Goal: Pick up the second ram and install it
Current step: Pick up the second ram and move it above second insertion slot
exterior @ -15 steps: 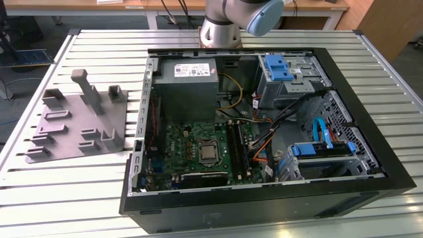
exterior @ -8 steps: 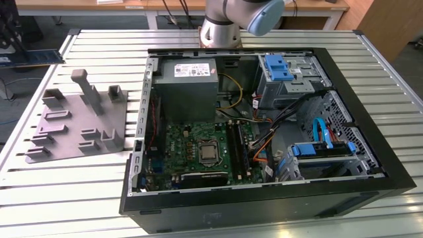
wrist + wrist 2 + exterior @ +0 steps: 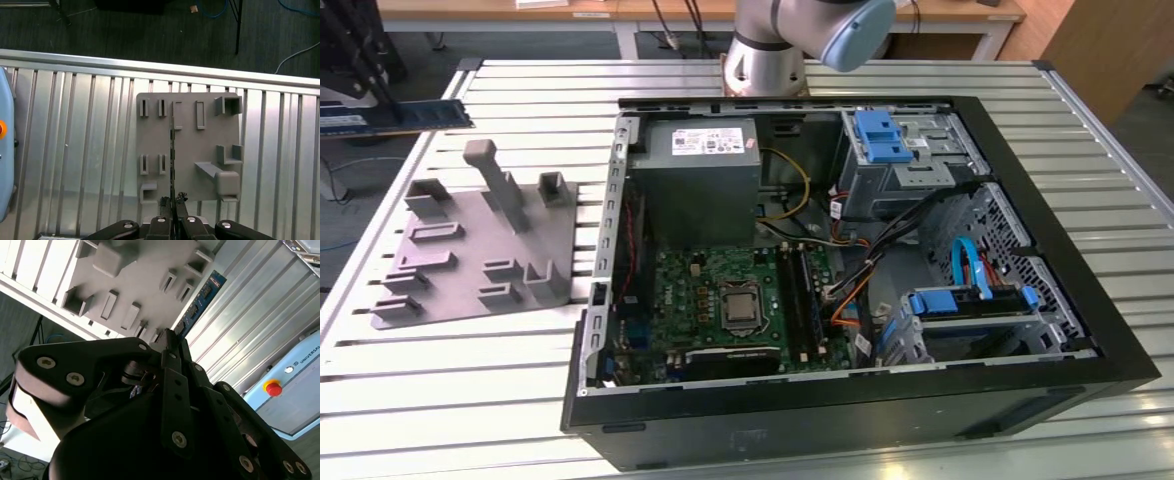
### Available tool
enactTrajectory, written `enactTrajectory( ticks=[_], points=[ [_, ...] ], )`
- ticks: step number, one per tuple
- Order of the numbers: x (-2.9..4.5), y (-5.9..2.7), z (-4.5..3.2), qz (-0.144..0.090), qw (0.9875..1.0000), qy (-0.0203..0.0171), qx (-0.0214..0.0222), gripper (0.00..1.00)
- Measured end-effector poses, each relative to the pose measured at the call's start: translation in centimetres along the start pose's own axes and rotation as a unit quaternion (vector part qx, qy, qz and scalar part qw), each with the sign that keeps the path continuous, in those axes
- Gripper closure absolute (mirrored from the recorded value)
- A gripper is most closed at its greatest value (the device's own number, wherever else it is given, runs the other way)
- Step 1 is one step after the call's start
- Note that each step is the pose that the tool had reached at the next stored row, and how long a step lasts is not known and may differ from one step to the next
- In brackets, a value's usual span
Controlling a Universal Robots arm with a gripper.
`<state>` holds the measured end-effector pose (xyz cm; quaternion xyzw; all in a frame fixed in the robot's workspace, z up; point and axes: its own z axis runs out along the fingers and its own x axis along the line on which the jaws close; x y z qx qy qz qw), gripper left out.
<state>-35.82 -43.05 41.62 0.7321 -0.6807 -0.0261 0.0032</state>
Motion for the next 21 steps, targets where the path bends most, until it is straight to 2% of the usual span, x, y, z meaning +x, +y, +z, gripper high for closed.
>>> enactTrajectory(
  ticks=[21],
  points=[
    [0.31, -4.37, -0.18, 0.000, 1.0000, 0.0000, 0.0000, 0.86]
  ],
)
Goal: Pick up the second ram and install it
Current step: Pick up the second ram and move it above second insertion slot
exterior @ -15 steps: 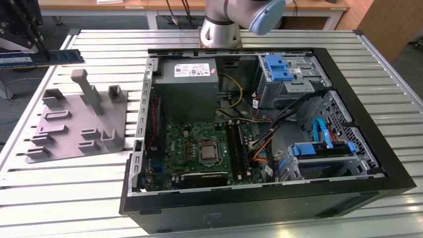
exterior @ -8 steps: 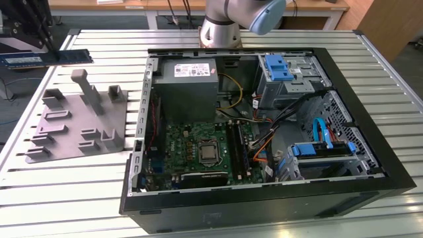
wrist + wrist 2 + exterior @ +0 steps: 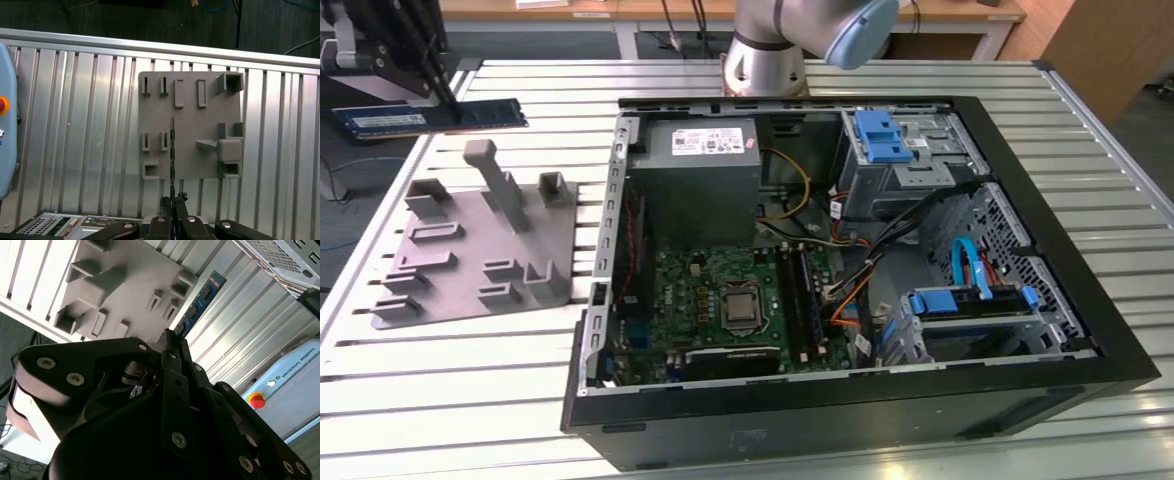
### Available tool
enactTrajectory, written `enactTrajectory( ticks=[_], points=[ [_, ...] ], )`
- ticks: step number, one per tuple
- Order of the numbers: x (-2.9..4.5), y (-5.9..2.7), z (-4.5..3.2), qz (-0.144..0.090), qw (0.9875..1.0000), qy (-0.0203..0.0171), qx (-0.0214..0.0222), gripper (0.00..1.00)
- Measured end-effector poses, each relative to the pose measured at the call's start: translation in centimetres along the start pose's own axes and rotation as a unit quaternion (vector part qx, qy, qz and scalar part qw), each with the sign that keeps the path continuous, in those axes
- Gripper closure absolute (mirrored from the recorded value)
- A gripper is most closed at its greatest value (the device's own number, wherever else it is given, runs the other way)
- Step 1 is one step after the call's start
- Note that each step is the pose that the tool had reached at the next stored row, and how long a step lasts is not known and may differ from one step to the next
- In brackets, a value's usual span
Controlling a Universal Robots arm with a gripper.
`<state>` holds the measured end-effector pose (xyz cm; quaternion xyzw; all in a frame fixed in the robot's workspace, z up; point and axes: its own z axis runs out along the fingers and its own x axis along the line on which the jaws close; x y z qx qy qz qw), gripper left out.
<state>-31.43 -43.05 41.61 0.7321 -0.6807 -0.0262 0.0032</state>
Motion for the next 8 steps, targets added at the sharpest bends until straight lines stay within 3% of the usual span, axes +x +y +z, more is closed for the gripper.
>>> enactTrajectory(
  ticks=[8],
  points=[
    [0.12, -1.61, -0.07, 0.000, 1.0000, 0.0000, 0.0000, 0.86]
  ],
)
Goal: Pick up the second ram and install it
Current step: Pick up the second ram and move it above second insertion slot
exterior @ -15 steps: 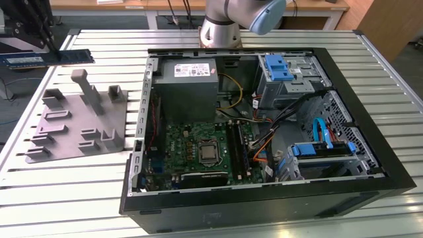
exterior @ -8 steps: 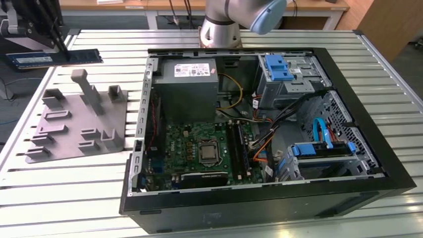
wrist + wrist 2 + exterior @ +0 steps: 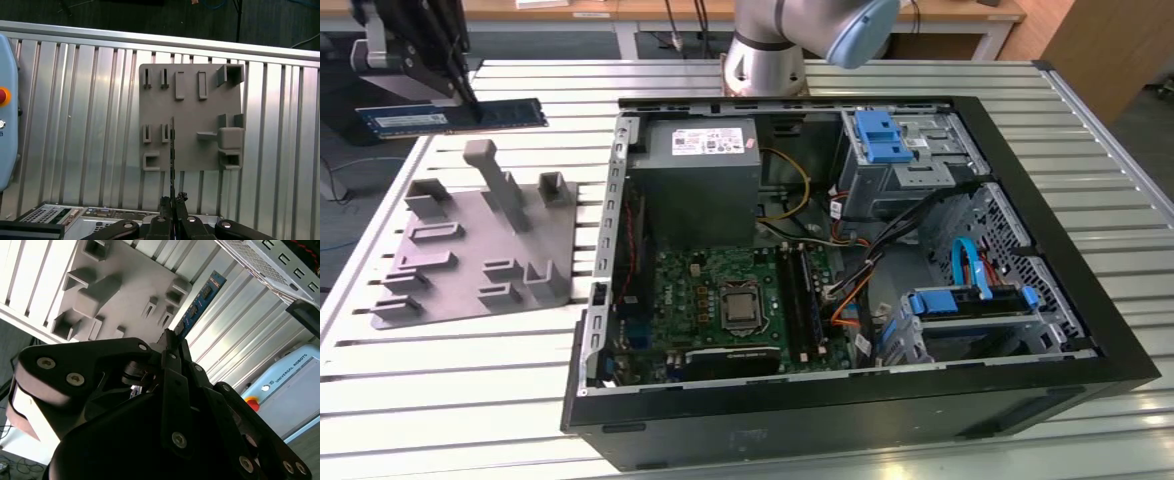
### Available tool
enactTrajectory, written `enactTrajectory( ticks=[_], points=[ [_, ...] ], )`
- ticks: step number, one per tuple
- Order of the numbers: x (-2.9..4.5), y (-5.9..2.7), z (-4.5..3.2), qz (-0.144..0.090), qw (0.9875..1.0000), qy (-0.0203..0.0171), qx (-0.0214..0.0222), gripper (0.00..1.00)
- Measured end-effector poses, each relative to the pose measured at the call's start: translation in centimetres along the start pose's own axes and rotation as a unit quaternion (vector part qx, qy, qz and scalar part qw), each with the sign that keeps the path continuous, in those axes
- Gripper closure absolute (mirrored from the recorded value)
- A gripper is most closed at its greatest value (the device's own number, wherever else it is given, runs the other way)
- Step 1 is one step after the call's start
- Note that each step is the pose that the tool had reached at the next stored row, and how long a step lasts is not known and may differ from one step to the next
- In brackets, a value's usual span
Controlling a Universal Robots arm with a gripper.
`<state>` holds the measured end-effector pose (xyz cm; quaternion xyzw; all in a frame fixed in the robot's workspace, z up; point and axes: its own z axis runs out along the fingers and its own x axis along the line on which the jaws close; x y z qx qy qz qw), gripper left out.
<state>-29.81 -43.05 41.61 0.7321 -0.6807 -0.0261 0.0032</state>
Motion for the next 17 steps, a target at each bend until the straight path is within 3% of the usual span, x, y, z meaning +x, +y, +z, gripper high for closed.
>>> enactTrajectory(
  ticks=[17],
  points=[
    [0.24, -3.31, -0.14, 0.000, 1.0000, 0.0000, 0.0000, 0.86]
  ],
)
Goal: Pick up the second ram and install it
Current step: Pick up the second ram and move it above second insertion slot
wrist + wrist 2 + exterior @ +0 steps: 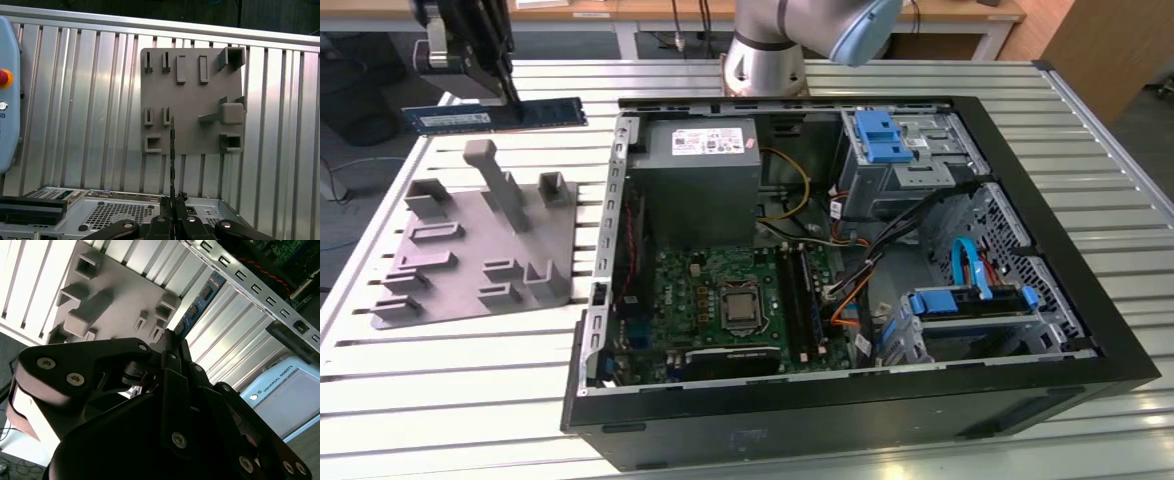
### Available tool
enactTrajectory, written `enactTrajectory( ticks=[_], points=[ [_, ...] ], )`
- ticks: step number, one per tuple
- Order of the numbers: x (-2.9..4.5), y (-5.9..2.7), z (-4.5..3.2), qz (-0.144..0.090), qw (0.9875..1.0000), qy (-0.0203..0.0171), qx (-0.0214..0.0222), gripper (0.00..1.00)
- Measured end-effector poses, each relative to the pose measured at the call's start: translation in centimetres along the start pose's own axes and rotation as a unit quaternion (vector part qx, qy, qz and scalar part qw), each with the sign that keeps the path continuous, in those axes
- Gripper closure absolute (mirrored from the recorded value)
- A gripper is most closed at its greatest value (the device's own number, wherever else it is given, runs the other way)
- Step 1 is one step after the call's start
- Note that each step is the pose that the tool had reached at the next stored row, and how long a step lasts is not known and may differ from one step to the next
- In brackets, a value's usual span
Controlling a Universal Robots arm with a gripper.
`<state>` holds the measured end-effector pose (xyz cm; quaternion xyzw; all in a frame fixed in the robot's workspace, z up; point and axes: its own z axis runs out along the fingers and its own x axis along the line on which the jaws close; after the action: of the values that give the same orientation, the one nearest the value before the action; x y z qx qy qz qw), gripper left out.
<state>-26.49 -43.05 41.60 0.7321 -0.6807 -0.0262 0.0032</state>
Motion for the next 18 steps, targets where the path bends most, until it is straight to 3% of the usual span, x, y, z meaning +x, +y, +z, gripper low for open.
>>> enactTrajectory(
  ticks=[18],
  points=[
    [0.24, -3.28, -0.13, 0.000, 1.0000, 0.0000, 0.0000, 0.86]
  ],
)
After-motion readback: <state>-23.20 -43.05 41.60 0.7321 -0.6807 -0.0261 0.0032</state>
